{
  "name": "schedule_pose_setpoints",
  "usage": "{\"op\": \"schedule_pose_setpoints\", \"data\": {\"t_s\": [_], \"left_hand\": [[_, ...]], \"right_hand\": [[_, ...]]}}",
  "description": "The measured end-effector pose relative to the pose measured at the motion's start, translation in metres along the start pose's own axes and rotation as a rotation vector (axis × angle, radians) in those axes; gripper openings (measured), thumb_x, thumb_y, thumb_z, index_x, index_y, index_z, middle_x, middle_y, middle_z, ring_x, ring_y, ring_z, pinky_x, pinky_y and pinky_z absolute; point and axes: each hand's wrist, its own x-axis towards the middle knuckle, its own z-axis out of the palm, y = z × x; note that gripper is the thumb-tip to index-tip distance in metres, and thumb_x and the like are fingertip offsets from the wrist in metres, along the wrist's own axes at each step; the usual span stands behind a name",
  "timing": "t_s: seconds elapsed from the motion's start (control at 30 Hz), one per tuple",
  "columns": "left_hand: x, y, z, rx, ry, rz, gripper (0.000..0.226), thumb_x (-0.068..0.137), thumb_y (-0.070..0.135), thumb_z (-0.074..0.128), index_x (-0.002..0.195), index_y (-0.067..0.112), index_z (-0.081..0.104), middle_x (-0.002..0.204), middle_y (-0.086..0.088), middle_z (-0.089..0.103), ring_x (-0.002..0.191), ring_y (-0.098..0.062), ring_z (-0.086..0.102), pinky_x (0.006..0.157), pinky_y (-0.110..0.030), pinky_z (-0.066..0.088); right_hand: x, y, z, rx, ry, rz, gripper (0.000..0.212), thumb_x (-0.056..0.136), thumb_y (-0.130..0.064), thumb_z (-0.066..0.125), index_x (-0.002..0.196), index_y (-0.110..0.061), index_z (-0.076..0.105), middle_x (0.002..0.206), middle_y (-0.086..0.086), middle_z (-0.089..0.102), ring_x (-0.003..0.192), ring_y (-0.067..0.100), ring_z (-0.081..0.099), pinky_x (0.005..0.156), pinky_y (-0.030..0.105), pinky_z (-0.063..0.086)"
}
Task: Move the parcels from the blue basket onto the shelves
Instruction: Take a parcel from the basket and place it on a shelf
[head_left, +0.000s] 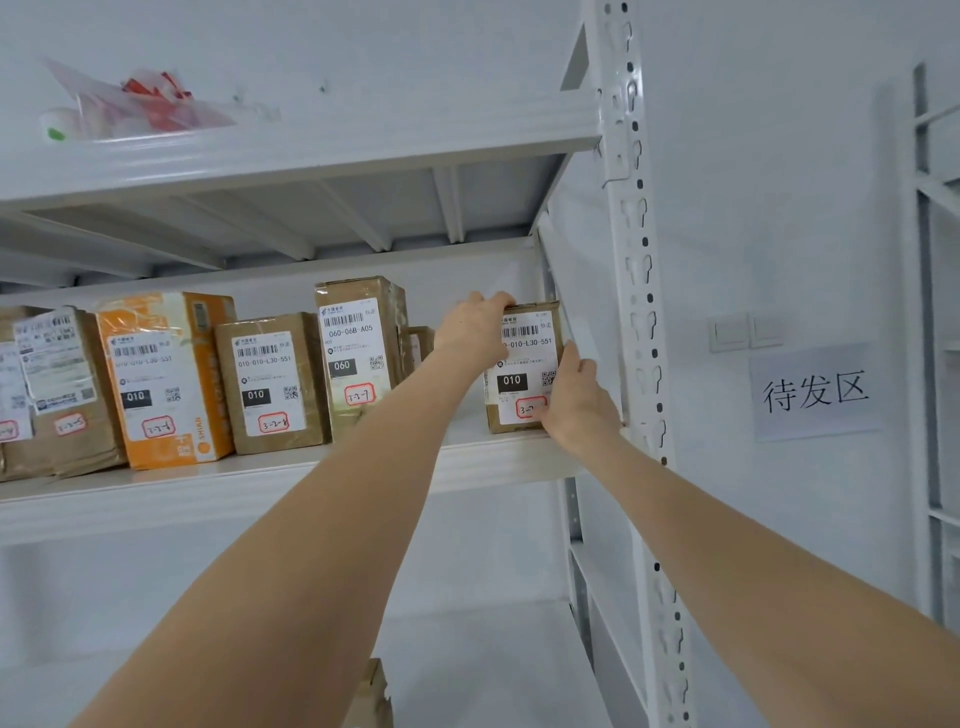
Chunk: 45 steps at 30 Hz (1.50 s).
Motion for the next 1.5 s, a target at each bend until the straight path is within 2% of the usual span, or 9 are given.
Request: {"op": "schedule_pose_setpoints", "data": {"t_s": [0.1, 0.13, 0.2, 0.27, 0.37, 0.5, 0.73, 1.07, 1.5], "left_hand": [[0.000, 0.002, 0.002, 0.082, 0.036, 0.027, 0.061, 0.084, 0.013, 0.067, 0.138, 0.020, 0.040, 0.127, -0.008, 0.046, 0.119, -0.026, 0.046, 0.089, -0.037, 0.047], [-0.001, 0.003, 0.003, 0.101, 0.048, 0.038, 0.059, 0.085, 0.013, 0.067, 0.137, 0.018, 0.040, 0.127, -0.008, 0.047, 0.118, -0.025, 0.046, 0.090, -0.036, 0.047], [-0.002, 0.003, 0.004, 0.122, 0.064, 0.050, 0.057, 0.085, 0.012, 0.066, 0.136, 0.016, 0.042, 0.126, -0.008, 0.048, 0.118, -0.025, 0.047, 0.090, -0.036, 0.047], [-0.003, 0.003, 0.006, 0.149, 0.080, 0.056, 0.055, 0.085, 0.012, 0.066, 0.135, 0.015, 0.044, 0.125, -0.007, 0.050, 0.117, -0.024, 0.048, 0.089, -0.036, 0.047], [-0.002, 0.004, 0.009, 0.197, 0.107, 0.078, 0.052, 0.085, 0.012, 0.067, 0.132, 0.014, 0.047, 0.123, -0.006, 0.051, 0.118, -0.023, 0.047, 0.084, -0.034, 0.047], [0.000, 0.003, 0.011, 0.229, 0.122, 0.096, 0.046, 0.085, 0.010, 0.067, 0.128, 0.012, 0.049, 0.122, -0.006, 0.051, 0.117, -0.022, 0.046, 0.082, -0.033, 0.046], [0.003, 0.001, 0.014, 0.225, 0.122, 0.112, 0.046, 0.085, 0.011, 0.067, 0.128, 0.011, 0.049, 0.122, -0.006, 0.051, 0.115, -0.023, 0.046, 0.083, -0.033, 0.046], [0.017, 0.001, 0.027, 0.213, 0.129, 0.117, 0.046, 0.085, 0.011, 0.067, 0.127, 0.011, 0.049, 0.121, -0.007, 0.051, 0.114, -0.023, 0.047, 0.086, -0.032, 0.045], [0.040, -0.002, 0.048, 0.193, 0.146, 0.114, 0.041, 0.086, 0.008, 0.066, 0.124, 0.010, 0.050, 0.120, -0.007, 0.050, 0.115, -0.022, 0.045, 0.084, -0.029, 0.043]], "right_hand": [[-0.001, -0.003, 0.004, -0.115, 0.143, -0.201, 0.069, 0.095, -0.012, 0.051, 0.152, -0.014, 0.011, 0.155, 0.013, 0.013, 0.139, 0.033, 0.027, 0.106, 0.044, 0.037], [-0.001, -0.004, 0.006, -0.166, 0.154, -0.248, 0.070, 0.095, -0.012, 0.050, 0.152, -0.013, 0.010, 0.158, 0.012, 0.007, 0.143, 0.032, 0.020, 0.109, 0.042, 0.034], [-0.002, -0.007, 0.008, -0.185, 0.121, -0.246, 0.073, 0.093, -0.011, 0.054, 0.152, -0.017, 0.011, 0.159, 0.008, 0.003, 0.139, 0.032, 0.026, 0.099, 0.042, 0.042], [-0.005, -0.009, 0.011, -0.118, 0.091, -0.234, 0.066, 0.095, -0.009, 0.048, 0.151, -0.016, 0.014, 0.156, 0.010, 0.012, 0.130, 0.036, 0.038, 0.093, 0.047, 0.045], [-0.006, -0.009, 0.015, -0.109, 0.109, -0.226, 0.057, 0.098, -0.008, 0.040, 0.150, -0.014, 0.019, 0.152, 0.012, 0.020, 0.132, 0.036, 0.036, 0.096, 0.048, 0.042], [-0.003, -0.011, 0.019, -0.256, 0.145, -0.202, 0.061, 0.094, -0.014, 0.054, 0.146, -0.018, 0.023, 0.147, 0.008, 0.024, 0.126, 0.029, 0.036, 0.078, 0.038, 0.047], [-0.001, -0.012, 0.020, -0.285, 0.184, -0.209, 0.053, 0.090, -0.006, 0.059, 0.137, -0.016, 0.036, 0.135, 0.010, 0.033, 0.111, 0.029, 0.044, 0.068, 0.035, 0.047], [0.012, -0.009, 0.023, -0.272, 0.180, -0.199, 0.046, 0.089, -0.007, 0.061, 0.129, -0.015, 0.040, 0.133, 0.010, 0.032, 0.110, 0.029, 0.044, 0.066, 0.031, 0.039], [0.033, -0.005, 0.029, -0.249, 0.135, -0.177, 0.043, 0.090, -0.007, 0.058, 0.128, -0.010, 0.039, 0.133, 0.013, 0.031, 0.110, 0.031, 0.048, 0.073, 0.034, 0.041]]}}
